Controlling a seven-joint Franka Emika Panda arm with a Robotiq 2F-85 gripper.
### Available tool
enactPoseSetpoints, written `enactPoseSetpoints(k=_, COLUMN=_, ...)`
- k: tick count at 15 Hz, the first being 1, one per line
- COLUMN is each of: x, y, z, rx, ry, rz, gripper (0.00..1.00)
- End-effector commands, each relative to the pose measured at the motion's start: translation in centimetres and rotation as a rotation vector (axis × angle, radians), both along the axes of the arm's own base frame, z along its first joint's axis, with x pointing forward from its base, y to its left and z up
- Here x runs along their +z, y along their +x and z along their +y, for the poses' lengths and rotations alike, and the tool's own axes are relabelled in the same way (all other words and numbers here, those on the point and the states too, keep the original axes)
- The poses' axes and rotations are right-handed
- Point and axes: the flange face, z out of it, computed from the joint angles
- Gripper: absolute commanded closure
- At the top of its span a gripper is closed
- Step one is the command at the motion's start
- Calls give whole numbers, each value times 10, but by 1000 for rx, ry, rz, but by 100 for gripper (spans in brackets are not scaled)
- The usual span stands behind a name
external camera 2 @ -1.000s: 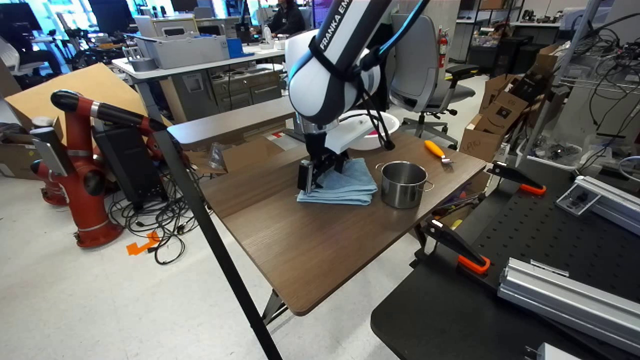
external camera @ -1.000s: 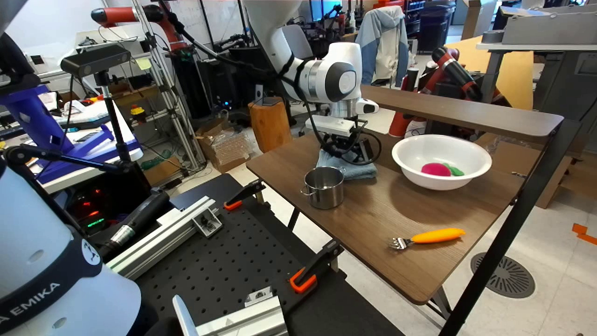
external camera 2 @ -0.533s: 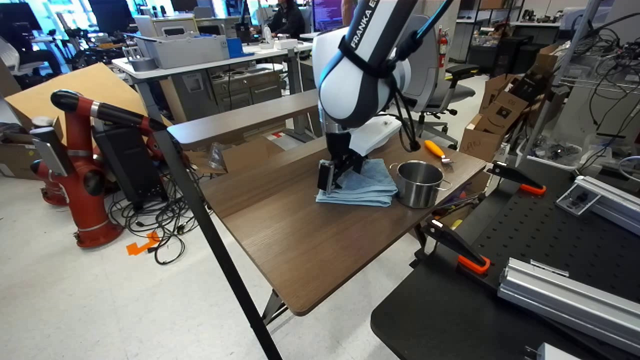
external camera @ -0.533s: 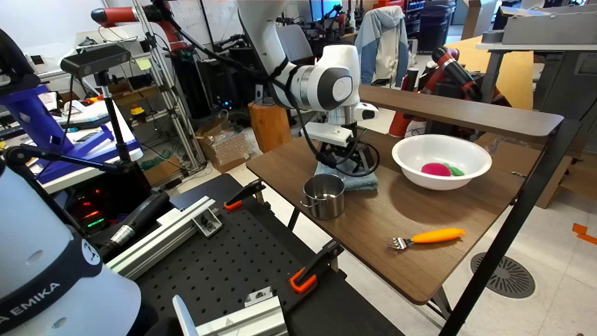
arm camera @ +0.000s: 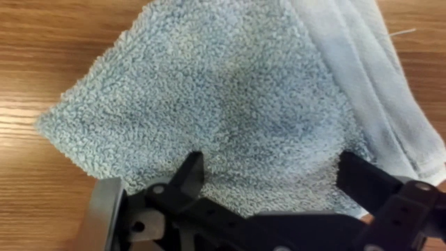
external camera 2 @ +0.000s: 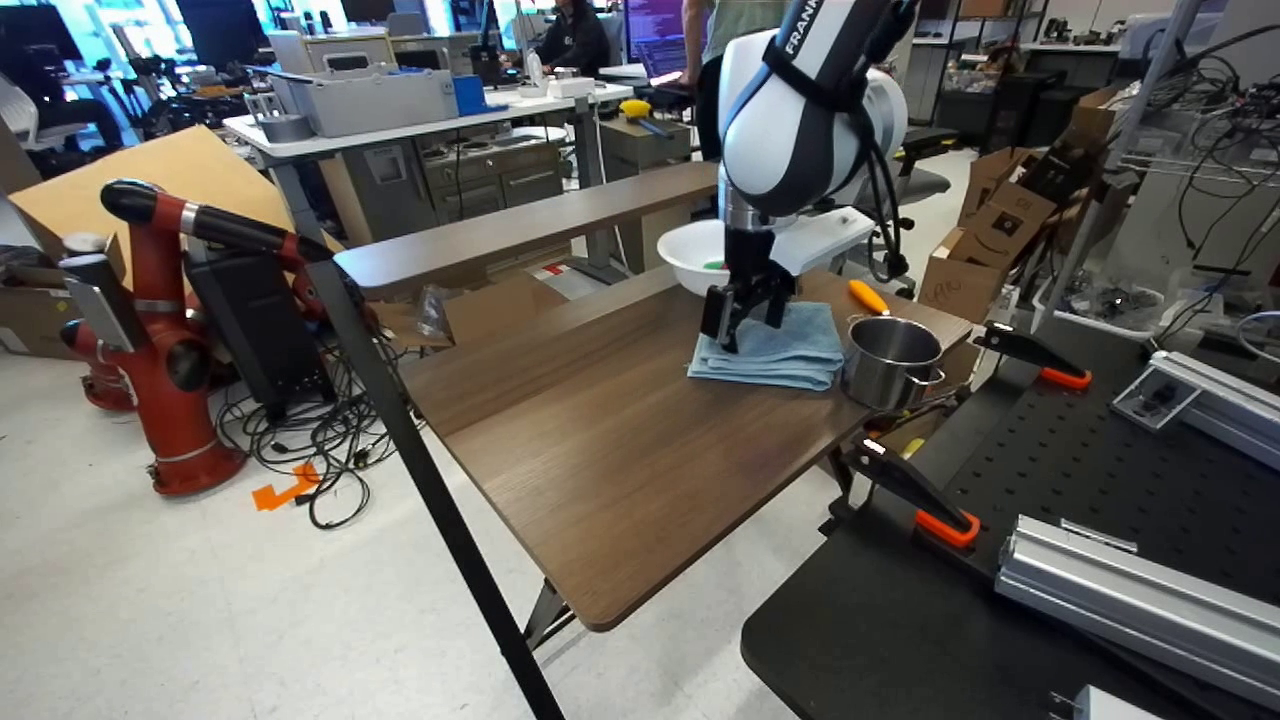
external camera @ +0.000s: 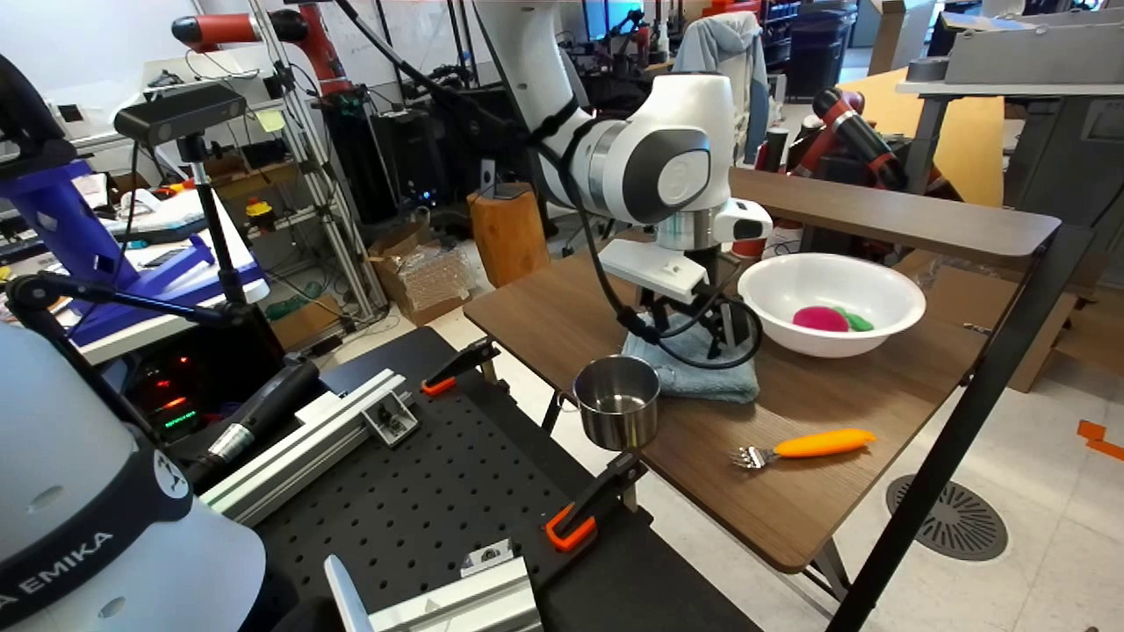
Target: Move the towel to the right
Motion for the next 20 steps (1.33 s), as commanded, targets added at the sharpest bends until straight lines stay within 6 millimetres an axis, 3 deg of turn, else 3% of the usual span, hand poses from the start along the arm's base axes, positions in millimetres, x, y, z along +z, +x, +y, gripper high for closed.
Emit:
enactPoseSetpoints(k=1, x=1, y=-6, z=-30, rx=-38, ry=75, rz=-18, gripper=0)
enactPoseSetpoints(k=4, x=1, y=-9, z=-52, rx=-74, ry=116, rz=-23, gripper=0)
enactPoseSetpoints(k=7, x=6, y=-7, z=-54, rx=-92, ry=138, rz=-32, gripper=0)
enactPoseSetpoints(k=11, x=25, y=-5, z=-31, rx=-69, ry=139, rz=-58, gripper=0)
enactPoseSetpoints(k=17, x=87, y=-13, z=20, rx=-13, ry=160, rz=-130, gripper=0)
enactPoseSetpoints(k=20, x=119, y=-22, z=29, rx=-19, ry=184, rz=-160, gripper=0)
